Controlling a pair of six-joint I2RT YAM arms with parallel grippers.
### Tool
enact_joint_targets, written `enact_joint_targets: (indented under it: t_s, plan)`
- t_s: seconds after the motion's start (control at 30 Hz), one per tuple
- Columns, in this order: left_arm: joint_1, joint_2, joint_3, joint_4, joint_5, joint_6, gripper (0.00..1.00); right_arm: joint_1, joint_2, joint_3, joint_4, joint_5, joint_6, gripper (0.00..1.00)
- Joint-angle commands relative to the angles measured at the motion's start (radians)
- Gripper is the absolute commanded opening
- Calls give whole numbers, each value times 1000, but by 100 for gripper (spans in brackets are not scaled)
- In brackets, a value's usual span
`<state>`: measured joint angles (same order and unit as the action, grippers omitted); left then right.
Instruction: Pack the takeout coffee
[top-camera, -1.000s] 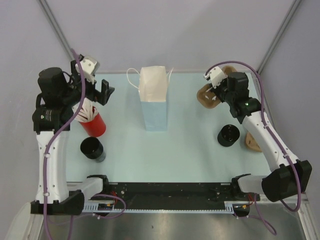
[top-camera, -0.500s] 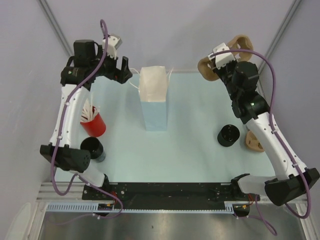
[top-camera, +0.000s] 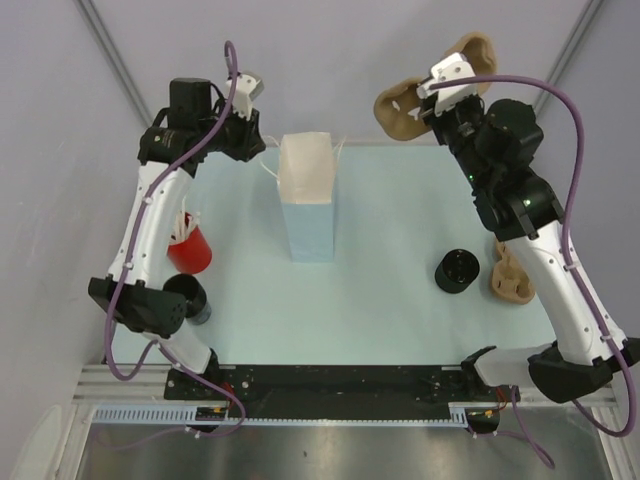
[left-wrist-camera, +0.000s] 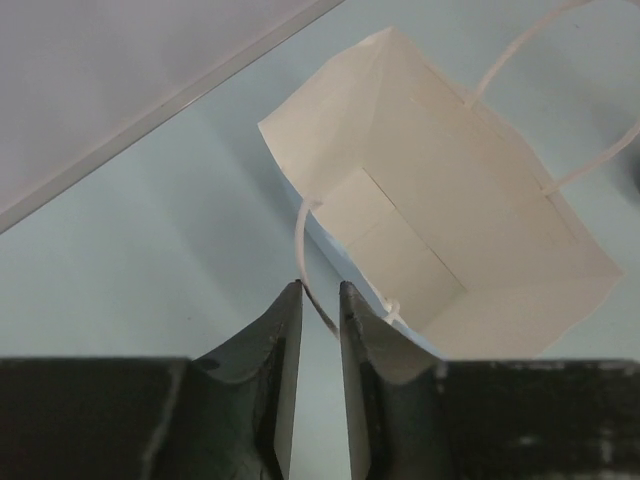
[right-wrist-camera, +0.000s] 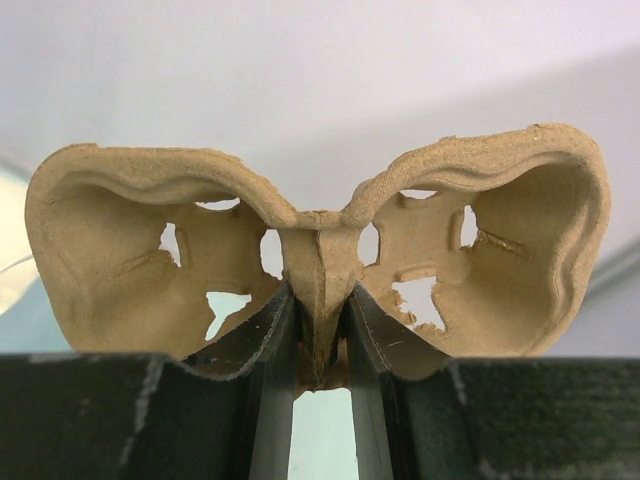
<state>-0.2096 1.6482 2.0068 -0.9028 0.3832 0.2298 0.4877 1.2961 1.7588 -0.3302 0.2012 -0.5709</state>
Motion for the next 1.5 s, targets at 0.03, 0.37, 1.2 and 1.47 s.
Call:
enact_joint_targets:
  t_s: [0.03, 0.37, 1.2, 1.47]
  plan:
    - [-27, 22, 44, -11, -50, 6, 23, 75, 60, 73, -76, -57, 34, 29]
    - [-34, 35, 43, 1, -78, 14, 3, 143, 127, 136, -113, -82, 59, 29]
    - [-289, 41, 185, -33, -165, 83, 0, 279, 146, -82, 60, 142, -4, 27]
    - [-338, 22, 167, -38, -165, 89, 0, 265, 86, -229, 72, 127, 17, 27]
